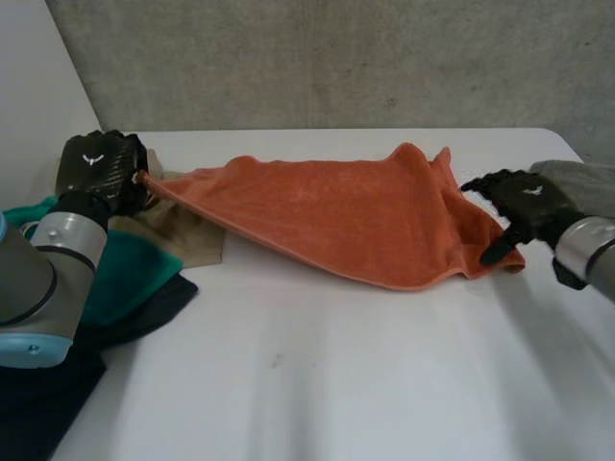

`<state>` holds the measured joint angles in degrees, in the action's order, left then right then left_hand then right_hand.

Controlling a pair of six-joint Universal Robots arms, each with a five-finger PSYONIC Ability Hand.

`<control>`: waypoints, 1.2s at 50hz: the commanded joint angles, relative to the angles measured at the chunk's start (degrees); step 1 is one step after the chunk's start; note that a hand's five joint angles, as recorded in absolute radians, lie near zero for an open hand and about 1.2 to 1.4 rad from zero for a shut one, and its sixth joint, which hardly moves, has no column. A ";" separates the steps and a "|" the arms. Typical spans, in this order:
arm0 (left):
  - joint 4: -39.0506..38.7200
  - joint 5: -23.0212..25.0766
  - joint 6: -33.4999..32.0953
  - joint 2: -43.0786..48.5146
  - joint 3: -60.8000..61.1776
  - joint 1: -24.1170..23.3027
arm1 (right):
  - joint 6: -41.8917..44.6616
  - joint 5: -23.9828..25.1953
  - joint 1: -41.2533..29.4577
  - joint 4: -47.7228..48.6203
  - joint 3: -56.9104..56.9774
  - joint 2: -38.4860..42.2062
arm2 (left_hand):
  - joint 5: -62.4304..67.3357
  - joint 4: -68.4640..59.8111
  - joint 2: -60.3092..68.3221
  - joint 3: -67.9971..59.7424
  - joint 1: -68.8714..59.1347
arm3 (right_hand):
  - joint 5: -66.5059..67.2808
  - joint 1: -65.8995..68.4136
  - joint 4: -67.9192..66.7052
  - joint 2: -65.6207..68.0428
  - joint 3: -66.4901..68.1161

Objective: Fold the laundry.

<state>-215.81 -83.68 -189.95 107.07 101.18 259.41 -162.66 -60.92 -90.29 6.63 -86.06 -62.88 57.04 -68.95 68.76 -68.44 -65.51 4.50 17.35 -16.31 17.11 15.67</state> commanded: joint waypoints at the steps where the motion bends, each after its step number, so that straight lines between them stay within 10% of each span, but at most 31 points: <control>1: 1.00 0.09 1.69 -1.33 -0.10 0.83 | -6.45 0.27 4.85 -5.74 2.74 -0.49 | 12.96 -11.05 11.24 -11.56 -14.49 | 5.42 2.57 -3.61 2.81 4.26; 11: 2.06 -0.17 4.15 -1.42 -0.37 1.19 | 18.42 -3.07 6.97 -15.33 6.87 6.72 | 12.96 -11.05 11.24 -11.56 -14.49 | 13.83 10.99 -12.03 11.23 12.67; 46: 3.64 -0.17 4.50 -2.30 -0.37 1.10 | 12.02 1.24 4.42 -3.82 16.36 20.08 | 12.96 -11.05 11.24 -11.56 -14.49 | 29.13 26.29 -27.33 26.53 27.97; 54: 7.59 -0.17 4.50 -3.44 -0.46 1.62 | 13.07 -0.61 4.59 -3.29 16.89 20.35 | 12.96 -11.05 11.24 -11.56 -14.49 | 65.44 62.59 -63.64 62.83 64.28; 60: 19.62 -0.08 2.13 -6.95 -0.98 2.68 | 16.32 -0.79 5.21 -5.92 13.56 15.17 | 12.96 -11.05 11.24 -11.56 -14.49 | 65.50 62.65 -63.69 62.89 64.33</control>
<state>-206.19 -83.76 -185.84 103.05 100.68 261.17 -149.11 -61.67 -85.68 2.94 -69.53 -43.11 57.04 -68.95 68.76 -68.44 -65.51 56.49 63.29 -68.29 67.23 67.86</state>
